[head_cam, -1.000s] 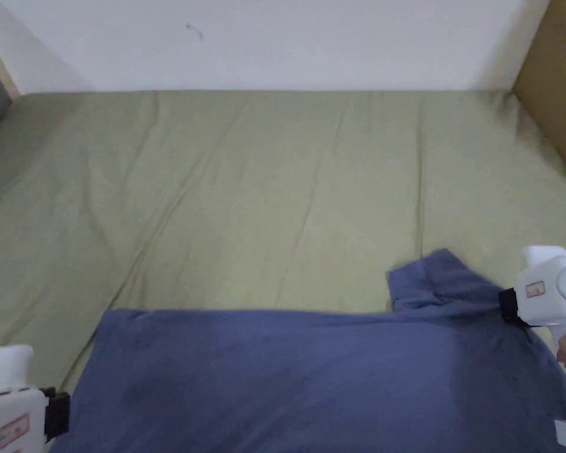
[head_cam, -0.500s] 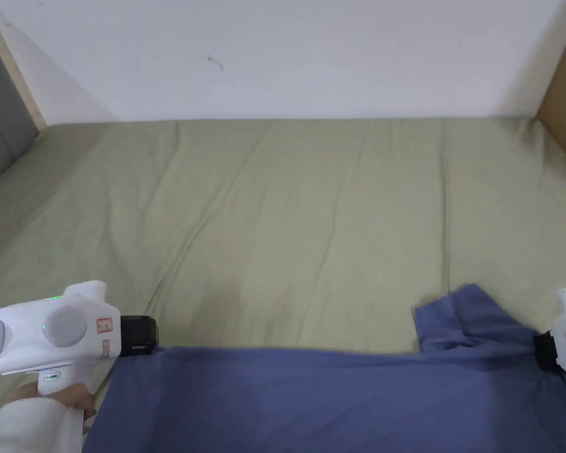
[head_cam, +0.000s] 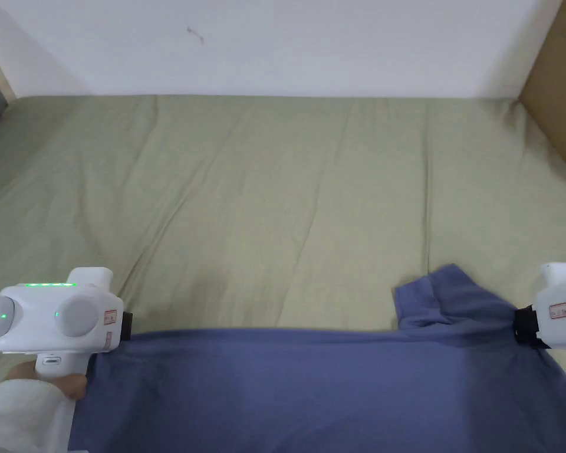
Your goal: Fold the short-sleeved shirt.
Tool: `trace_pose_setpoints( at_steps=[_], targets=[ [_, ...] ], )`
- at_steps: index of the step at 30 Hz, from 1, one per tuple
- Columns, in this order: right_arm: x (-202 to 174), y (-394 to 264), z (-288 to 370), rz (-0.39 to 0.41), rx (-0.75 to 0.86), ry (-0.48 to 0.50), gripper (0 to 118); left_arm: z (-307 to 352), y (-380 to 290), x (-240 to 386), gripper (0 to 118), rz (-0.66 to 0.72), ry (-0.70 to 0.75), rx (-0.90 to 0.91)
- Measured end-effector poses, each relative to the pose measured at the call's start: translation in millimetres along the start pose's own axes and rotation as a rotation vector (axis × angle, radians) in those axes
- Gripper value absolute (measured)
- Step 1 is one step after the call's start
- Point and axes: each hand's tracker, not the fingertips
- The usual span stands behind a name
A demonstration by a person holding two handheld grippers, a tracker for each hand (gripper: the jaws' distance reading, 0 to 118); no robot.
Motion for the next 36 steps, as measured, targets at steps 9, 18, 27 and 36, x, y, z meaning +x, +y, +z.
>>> trace_pose_setpoints(
  at_steps=[9, 18, 27, 36],
  targets=[
    [-6, 1, 48, 0.033, 0.062, 0.024, 0, 65, 10, -19, 2, 0.037, -0.074, 0.083],
    [7, -59, 144, 0.062, 0.158, 0.047, 0, 160, -35, -39, 2, -0.012, -0.089, 0.2],
    [10, -203, 195, 0.07, 0.068, 0.056, 0, 193, -154, -58, 2, 0.012, -0.102, 0.123],
    [14, -306, 151, -0.033, -0.069, 0.059, 0, 161, -245, -73, 6, 0.104, -0.135, -0.048]
  ],
)
